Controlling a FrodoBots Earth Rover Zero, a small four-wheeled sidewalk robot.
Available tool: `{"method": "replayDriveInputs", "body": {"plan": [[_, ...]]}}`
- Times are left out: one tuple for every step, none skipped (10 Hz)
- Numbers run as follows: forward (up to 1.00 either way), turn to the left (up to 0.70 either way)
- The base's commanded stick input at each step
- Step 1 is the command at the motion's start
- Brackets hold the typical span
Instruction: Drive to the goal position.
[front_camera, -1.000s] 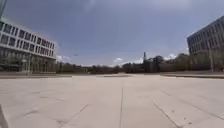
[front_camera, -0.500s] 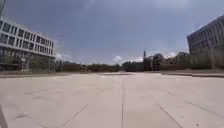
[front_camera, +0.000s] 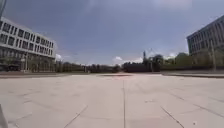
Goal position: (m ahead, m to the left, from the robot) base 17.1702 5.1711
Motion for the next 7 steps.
{"method": "replayDriveInputs", "body": {"plan": [[0.5,0.01],[0.5,0.01],[0.5,0.01],[0.5,0.01],[0.5,0.01],[0.5,0.01],[0.5,0.01]]}}
